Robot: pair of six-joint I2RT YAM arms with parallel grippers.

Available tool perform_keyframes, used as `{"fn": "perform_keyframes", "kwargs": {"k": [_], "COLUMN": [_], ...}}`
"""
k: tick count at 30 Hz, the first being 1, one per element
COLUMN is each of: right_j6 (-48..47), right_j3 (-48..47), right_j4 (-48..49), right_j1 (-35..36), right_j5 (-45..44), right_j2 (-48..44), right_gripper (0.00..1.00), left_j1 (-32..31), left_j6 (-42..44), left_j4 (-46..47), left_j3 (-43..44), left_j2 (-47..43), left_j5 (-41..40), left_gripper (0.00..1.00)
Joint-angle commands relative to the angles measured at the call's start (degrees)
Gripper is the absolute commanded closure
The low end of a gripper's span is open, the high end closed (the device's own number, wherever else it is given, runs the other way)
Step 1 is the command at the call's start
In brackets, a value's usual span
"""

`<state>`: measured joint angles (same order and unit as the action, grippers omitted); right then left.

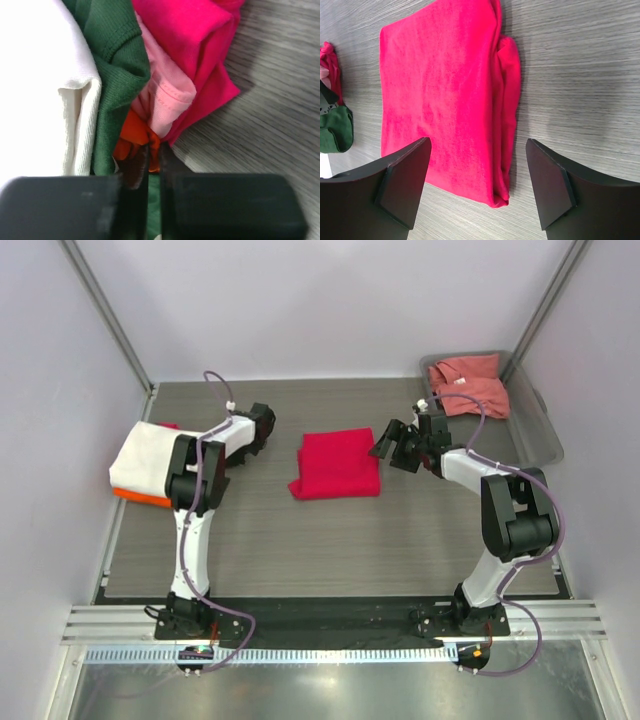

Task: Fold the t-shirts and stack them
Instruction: Neatly place the folded tshirt to the corner

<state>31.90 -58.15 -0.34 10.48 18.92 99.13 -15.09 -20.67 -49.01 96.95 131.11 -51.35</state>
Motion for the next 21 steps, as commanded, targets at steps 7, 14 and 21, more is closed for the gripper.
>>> {"fn": "perform_keyframes", "kwargs": {"k": [7, 14, 21], "right_j6": [0.2, 0.2, 0.2], "right_j3": [0.1, 0.6, 0.1], "right_j4": [2.4, 2.4, 2.8], "right_j1": [-0.1, -0.5, -0.6], "right_j5": [1.3, 1.2, 2.8], "right_j2": [0.4, 0.4, 2.5], "right_gripper": [0.18, 0.19, 0.15], "left_j1": [-2.6, -8.5, -10.3], "left_j6": [-3.8, -9.4, -13.9], "left_j4": [-3.4, -8.0, -12.2], "left_j3": [1.9, 7.5, 14.8], "left_j2": [-2.0, -2.1, 0.4], "left_j5": [-0.9, 4.3, 9.5], "left_gripper": [1.0, 1.0, 0.97]}}
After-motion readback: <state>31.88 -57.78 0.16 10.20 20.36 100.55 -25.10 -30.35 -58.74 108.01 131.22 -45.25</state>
